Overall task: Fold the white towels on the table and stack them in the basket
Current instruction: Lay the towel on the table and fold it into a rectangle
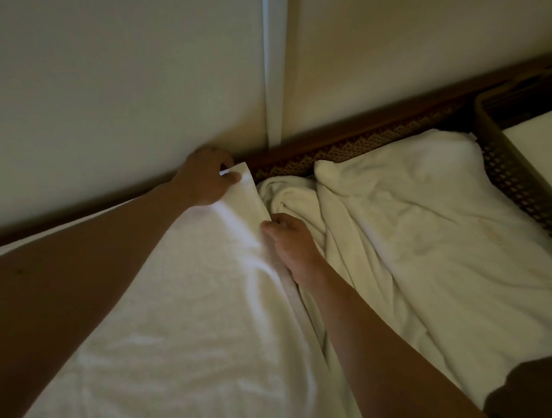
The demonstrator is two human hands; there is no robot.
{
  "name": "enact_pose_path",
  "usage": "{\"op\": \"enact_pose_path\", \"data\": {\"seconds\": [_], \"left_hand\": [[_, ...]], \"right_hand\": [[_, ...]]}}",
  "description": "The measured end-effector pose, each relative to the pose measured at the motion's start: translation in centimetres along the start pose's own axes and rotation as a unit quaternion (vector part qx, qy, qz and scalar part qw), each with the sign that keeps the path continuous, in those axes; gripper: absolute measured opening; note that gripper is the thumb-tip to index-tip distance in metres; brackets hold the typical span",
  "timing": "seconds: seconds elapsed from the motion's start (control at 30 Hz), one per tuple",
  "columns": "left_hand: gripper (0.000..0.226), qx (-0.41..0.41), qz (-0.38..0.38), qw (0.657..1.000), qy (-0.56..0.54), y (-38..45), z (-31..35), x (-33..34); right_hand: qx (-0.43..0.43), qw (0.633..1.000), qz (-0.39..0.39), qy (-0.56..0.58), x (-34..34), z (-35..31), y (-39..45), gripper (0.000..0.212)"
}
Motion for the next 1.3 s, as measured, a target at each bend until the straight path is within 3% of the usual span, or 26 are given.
{"op": "enact_pose_path", "data": {"seconds": [0.1,0.27,0.47,0.67,0.77,0.9,0.97,1.07,1.3], "left_hand": [[0.032,0.008,0.031,0.999,-0.032,-0.3,0.0,0.1],[0.027,-0.012,0.078,0.995,-0.064,-0.9,-0.2,0.0],[0.031,0.045,0.042,0.997,-0.040,-1.2,-0.4,-0.3],[0.046,0.031,0.017,0.999,-0.030,-1.1,-1.5,0.2],[0.049,0.022,0.063,0.998,0.017,-2.0,-1.4,0.2],[0.042,-0.047,0.186,0.975,0.115,-7.0,-0.6,-0.1],[0.051,-0.117,0.149,0.972,0.142,-9.9,-1.1,0.6],[0.069,-0.255,0.045,0.961,0.100,-12.8,-3.9,2.1],[0.074,-0.226,0.025,0.969,0.098,-12.3,-6.5,1.9]], "right_hand": [[-0.033,0.998,-0.009,-0.061,1.3,-2.5,0.9,0.021],[-0.112,0.985,0.073,-0.112,2.6,-4.8,2.8,0.026],[-0.150,0.973,0.131,-0.120,2.7,-3.8,2.9,0.029],[-0.098,0.987,0.087,-0.097,3.4,-6.1,5.0,0.033],[-0.122,0.977,0.119,-0.129,3.5,-8.2,6.2,0.025],[-0.133,0.972,0.140,-0.134,3.8,-9.4,7.2,0.018],[-0.150,0.966,0.160,-0.138,3.9,-9.4,7.5,0.017],[-0.172,0.950,0.212,-0.154,4.0,-9.4,8.1,0.018],[-0.222,0.905,0.274,-0.237,4.0,-10.0,8.4,0.019]]}}
Point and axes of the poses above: each hand's wrist, its own y-axis towards the middle knuckle, its own x-axis out of the palm, z = x × y, the point moved 3 cm from there along y, towards the middle knuckle, and after that the axes turned 13 degrees about x, right-handed, at the moved point
